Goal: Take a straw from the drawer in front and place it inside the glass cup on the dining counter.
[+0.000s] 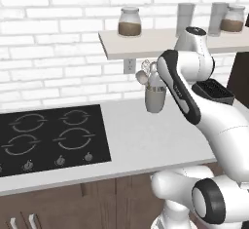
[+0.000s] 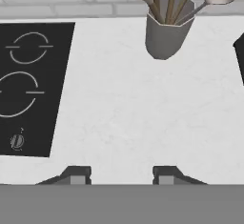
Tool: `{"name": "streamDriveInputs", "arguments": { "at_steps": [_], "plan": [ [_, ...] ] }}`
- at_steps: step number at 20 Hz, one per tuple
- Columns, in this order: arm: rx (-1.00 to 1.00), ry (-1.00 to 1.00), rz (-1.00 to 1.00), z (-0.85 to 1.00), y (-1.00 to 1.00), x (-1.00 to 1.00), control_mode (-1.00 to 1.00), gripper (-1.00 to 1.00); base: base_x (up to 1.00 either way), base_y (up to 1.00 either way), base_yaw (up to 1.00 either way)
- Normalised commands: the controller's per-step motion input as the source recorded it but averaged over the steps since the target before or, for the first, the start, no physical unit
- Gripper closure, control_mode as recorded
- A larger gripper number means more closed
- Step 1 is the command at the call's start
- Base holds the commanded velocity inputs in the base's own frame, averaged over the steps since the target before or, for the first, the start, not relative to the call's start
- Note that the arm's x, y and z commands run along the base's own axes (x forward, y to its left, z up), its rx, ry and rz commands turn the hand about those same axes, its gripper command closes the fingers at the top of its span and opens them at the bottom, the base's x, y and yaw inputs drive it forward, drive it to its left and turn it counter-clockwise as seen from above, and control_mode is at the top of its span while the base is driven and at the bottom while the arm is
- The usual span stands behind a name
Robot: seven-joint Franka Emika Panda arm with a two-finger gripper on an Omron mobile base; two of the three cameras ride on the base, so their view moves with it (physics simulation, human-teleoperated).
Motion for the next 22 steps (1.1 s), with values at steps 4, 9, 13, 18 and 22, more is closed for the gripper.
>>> {"name": "streamDriveInputs", "arguments": {
  "at_steps": [4,9,13,18,22],
  "plan": [
    [0.00,0.00,0.00,0.00,0.00,0.00,1.00,-1.00,-0.20,0.00,0.00],
    [0.00,0.00,0.00,0.00,0.00,0.00,1.00,-1.00,-0.91,0.05,-0.02],
    [0.00,0.00,0.00,0.00,0.00,0.00,1.00,-1.00,-0.38,0.45,-0.46],
    [0.00,0.00,0.00,0.00,0.00,0.00,1.00,-1.00,0.00,0.38,-0.77],
    [0.00,0.00,0.00,0.00,0.00,0.00,1.00,-1.00,0.00,0.36,-0.76]
  ]
}}
